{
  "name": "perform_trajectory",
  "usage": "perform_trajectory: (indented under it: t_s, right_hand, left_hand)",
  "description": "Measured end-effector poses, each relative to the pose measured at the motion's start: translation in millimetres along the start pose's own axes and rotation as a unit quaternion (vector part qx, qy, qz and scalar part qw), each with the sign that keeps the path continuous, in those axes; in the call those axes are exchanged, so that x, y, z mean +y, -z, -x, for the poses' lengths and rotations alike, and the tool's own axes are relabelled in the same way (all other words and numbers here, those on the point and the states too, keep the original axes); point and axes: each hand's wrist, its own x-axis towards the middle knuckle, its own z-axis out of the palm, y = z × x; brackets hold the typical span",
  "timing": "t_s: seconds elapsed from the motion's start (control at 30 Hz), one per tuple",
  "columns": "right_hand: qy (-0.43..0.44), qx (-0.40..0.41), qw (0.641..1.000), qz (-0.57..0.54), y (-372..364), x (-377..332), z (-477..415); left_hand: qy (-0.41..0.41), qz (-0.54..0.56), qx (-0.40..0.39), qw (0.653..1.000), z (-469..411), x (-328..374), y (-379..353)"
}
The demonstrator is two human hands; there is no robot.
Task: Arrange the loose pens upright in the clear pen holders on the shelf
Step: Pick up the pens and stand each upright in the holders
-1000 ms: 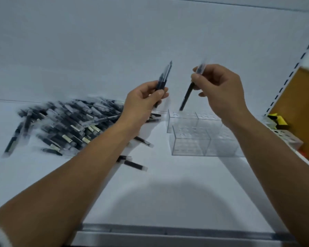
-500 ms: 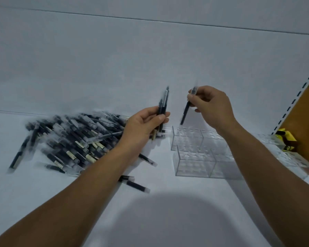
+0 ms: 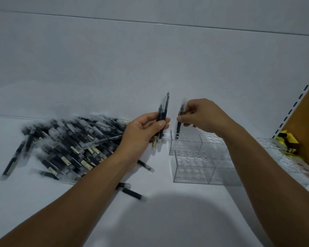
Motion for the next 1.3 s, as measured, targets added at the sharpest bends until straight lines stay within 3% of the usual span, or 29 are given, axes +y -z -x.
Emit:
perform_trajectory:
  t_s: [0.13,0.4,0.53,0.63,0.73,1.07,1.2,1.3]
  right_hand:
    - [-0.003,0.015,0.998,0.064,-8,2,2]
    - [-0.009,0.022,0.996,0.091,-8,10,22]
    - [0.042,0.123,0.989,-0.074,5,8,42]
    - [0.050,0.084,0.978,-0.183,-2,-2,55]
    - [0.062,0.057,0.980,-0.180,-13,-8,60]
    - [0.056,0.085,0.958,-0.270,-14,-14,61]
    - [0.047,0.144,0.938,-0.310,5,-15,55]
    - [0.042,0.196,0.943,-0.266,19,-10,46]
  left_hand:
    - [-0.006,0.002,-0.002,1.000,2,1,-1]
    - [-0.010,0.007,0.002,1.000,6,2,-1]
    - [-0.013,0.007,-0.002,1.000,8,2,-2]
    - [-0.018,-0.012,-0.018,1.000,10,2,-5]
    - [-0.028,-0.033,-0.033,0.999,13,2,-9]
    - [-0.046,-0.031,-0.010,0.998,15,5,-9]
    - [-0.035,-0.024,0.032,0.999,10,1,-4]
    - [-0.034,-0.008,0.045,0.998,8,1,-4]
